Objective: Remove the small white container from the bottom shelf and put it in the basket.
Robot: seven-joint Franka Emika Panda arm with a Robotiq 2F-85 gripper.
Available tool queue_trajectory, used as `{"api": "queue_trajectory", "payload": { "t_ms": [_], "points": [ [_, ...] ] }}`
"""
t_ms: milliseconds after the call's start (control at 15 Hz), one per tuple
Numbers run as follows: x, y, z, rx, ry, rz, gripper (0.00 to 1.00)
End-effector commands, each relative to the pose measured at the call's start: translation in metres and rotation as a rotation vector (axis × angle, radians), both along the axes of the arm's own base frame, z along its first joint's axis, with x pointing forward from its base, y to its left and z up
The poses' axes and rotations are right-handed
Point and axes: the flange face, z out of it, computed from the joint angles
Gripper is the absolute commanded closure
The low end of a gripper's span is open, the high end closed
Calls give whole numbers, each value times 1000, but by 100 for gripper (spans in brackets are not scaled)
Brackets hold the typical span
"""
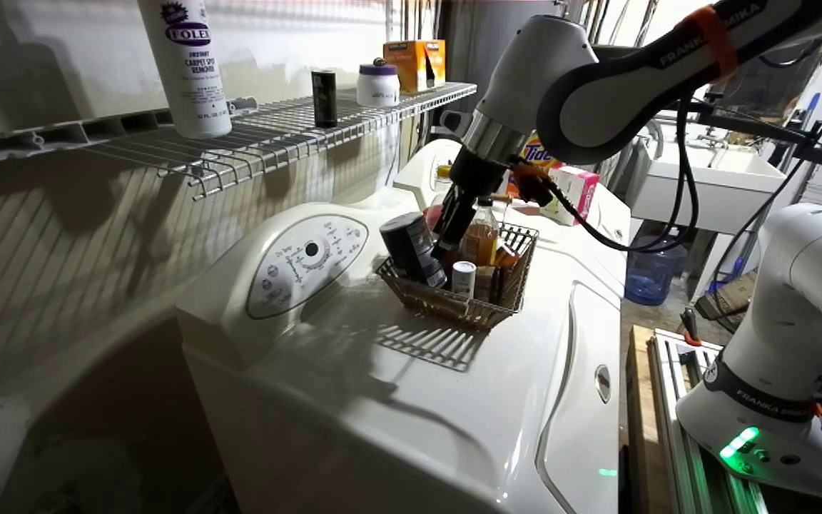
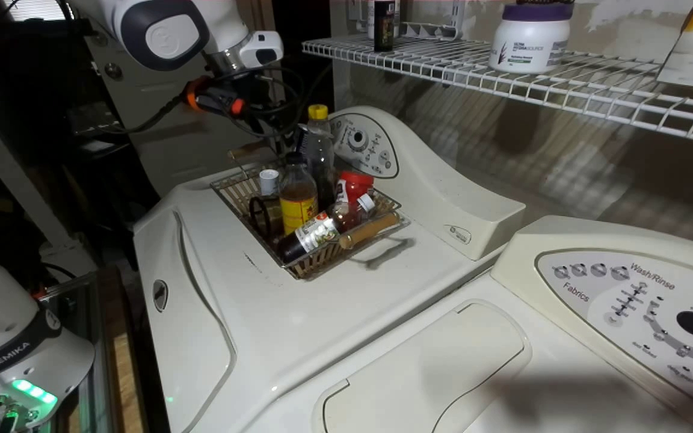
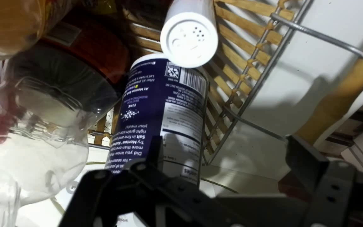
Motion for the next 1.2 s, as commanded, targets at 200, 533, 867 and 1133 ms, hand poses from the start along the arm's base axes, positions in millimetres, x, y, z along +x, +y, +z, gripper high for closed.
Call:
{"api": "queue_trajectory", "payload": {
  "t_ms": [200,533,867,1133],
  "points": [
    [-5,0,31,-1,1,55,0],
    [-22,-2,70,-23,24,130,0],
    [-44,-12,105,-33,110,201,0],
    [-56,-19,126,-56,159,216,0]
  ]
}}
